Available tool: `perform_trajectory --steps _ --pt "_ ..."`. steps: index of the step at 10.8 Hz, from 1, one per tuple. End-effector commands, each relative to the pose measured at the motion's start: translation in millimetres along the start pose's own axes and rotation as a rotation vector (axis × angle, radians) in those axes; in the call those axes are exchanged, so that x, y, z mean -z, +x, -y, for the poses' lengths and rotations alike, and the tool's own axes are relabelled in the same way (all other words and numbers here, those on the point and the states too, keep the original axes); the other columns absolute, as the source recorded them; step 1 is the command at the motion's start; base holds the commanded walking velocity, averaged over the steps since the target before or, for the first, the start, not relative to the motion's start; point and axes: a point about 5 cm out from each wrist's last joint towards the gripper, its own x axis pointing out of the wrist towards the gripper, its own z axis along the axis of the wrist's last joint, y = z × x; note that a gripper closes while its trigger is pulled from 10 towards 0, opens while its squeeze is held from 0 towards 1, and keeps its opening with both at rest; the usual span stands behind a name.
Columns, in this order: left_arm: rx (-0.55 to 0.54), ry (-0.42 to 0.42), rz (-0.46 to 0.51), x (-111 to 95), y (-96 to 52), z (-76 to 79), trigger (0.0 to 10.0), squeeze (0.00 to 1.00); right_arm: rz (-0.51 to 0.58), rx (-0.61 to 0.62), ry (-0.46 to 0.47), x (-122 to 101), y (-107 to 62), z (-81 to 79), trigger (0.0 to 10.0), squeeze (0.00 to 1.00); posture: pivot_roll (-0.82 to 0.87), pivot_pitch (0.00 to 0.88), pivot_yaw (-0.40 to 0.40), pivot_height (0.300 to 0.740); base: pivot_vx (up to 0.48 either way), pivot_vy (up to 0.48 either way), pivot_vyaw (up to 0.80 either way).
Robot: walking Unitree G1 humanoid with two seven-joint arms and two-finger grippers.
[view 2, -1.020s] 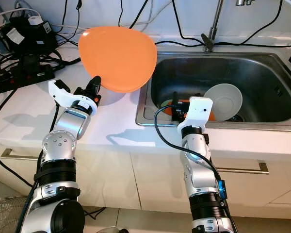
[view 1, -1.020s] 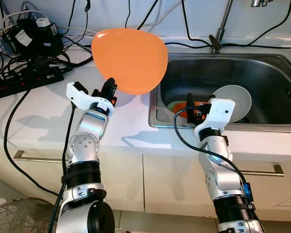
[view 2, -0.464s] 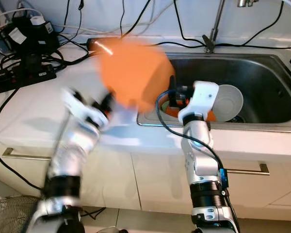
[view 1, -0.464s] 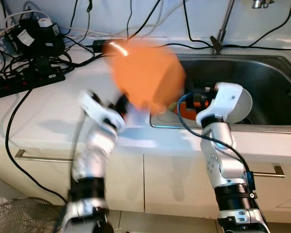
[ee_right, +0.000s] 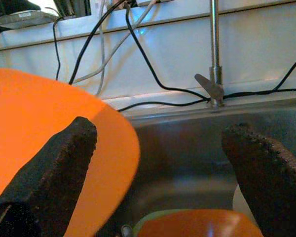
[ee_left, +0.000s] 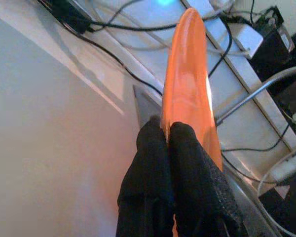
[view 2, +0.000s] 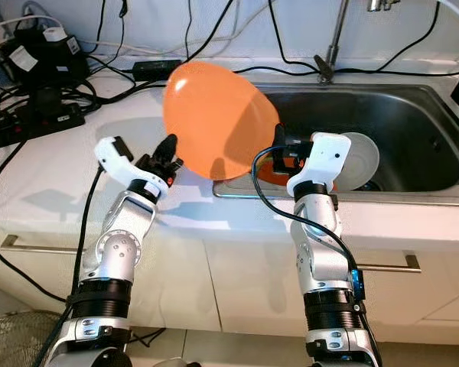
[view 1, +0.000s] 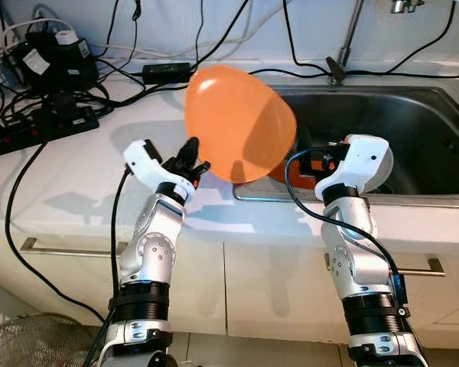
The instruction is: Kitchen organization
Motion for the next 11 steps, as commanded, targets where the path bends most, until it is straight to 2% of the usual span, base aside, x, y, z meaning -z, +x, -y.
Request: perform_trajectory --steps 1,2,5,7,8,9,11 --pt "0.008 -0.011 0.043 -6 0.3 -0.1 10.0 0.0 0.001 0.016 0.005 0 -0.8 3.2 10.0 0.0 0.02 0.0 0.068 0.74 0.0 0.0 0.0" --pt "-0.004 -0.044 0.047 -6 1.2 -2.1 10.0 0.0 0.007 0.023 -0.004 -2 0.5 6.4 10.0 0.0 0.02 0.0 0.069 0.74 0.0 0.0 0.0" --pt "0.044 -0.091 0.061 -11 6.0 13.7 10.0 0.0 0.017 0.038 -0.008 -7 4.8 11.6 10.0 0.0 0.02 0.0 0.069 0.74 0.0 0.0 0.0" --pt "0.059 -0.234 0.112 -18 6.1 16.6 10.0 0.0 -0.002 0.041 0.048 -5 4.7 10.9 10.0 0.0 0.02 0.0 0.068 0.74 0.0 0.0 0.0" --pt "0.062 -0.264 0.121 -20 6.1 16.7 10.0 0.0 -0.007 0.039 0.07 -6 5.5 10.6 10.0 0.0 0.02 0.0 0.066 0.74 0.0 0.0 0.0" --pt "0.072 -0.323 0.139 -24 6.0 17.9 10.0 0.0 -0.011 0.044 0.121 -8 6.9 10.8 10.0 0.0 0.02 0.0 0.065 0.74 0.0 0.0 0.0" --pt "0.082 -0.33 0.133 -23 6.5 19.6 10.0 0.0 -0.037 0.022 0.309 -12 10.5 5.1 10.0 0.0 0.02 0.0 0.062 0.74 0.0 0.0 0.0"
